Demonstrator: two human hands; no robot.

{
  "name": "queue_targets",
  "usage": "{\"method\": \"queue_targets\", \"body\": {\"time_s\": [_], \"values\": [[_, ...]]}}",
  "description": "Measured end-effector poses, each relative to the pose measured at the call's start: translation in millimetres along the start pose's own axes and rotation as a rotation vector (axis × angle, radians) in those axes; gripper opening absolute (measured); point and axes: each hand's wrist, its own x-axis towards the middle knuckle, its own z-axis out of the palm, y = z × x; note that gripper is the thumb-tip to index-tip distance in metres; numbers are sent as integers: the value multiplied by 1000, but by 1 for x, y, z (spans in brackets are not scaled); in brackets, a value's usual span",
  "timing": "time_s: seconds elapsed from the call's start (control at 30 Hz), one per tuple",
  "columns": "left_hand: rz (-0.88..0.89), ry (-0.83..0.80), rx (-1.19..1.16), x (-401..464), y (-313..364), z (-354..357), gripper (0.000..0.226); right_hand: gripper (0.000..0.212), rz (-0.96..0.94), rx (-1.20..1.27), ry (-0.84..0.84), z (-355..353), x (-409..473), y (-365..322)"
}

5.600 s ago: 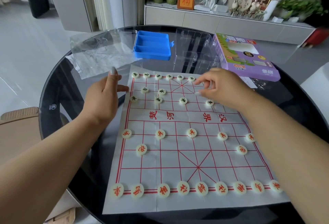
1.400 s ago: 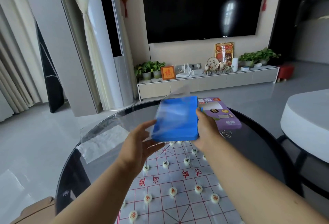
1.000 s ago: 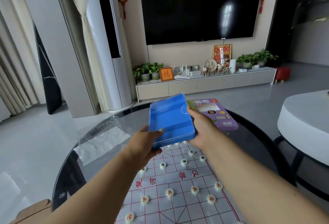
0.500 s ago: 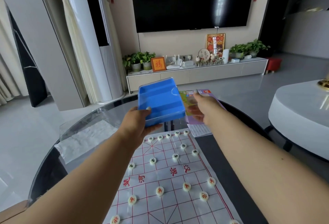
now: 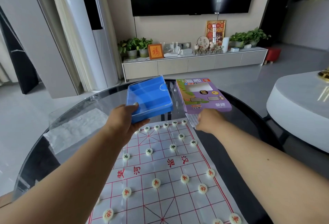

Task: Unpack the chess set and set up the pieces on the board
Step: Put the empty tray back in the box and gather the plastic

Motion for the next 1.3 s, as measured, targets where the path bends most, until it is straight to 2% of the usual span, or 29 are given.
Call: {"method": "queue_targets", "body": {"time_s": [0.13, 0.23, 0.3, 0.43, 0.53, 0.63, 0.87, 0.93, 1.1, 1.17, 1.3], "values": [[-9, 4, -14, 1, -3, -2, 20, 28, -62, -49, -5, 0, 4, 4], [-15, 6, -16, 1, -4, -3, 7, 18, -137, -174, 4, -1, 7, 6], [-19, 18, -17, 1, -5, -4, 6, 31, -215, -284, -26, -3, 8, 7], [-33, 37, -46, 2, -6, -4, 9, 12, -354, -461, -92, -8, 6, 10], [-40, 47, -60, 2, -6, -5, 11, 13, -395, -478, -82, -9, 4, 11], [-29, 51, -66, 2, -5, -6, 21, 19, -405, -412, -34, -15, 2, 16], [-32, 48, -105, 3, 2, -10, 25, 28, -425, -427, 145, -40, -17, 24], [-25, 52, -126, 4, 4, -13, 26, 21, -437, -370, 228, -52, -24, 23], [-21, 70, -147, 12, 7, -23, 16, 29, -534, -148, 474, -78, -31, 2], [-15, 77, -163, 17, 10, -27, 16, 30, -542, -151, 541, -85, -22, -16], [14, 109, -173, 34, 15, -33, 26, 26, -482, -275, 494, -91, 17, -59]]}}
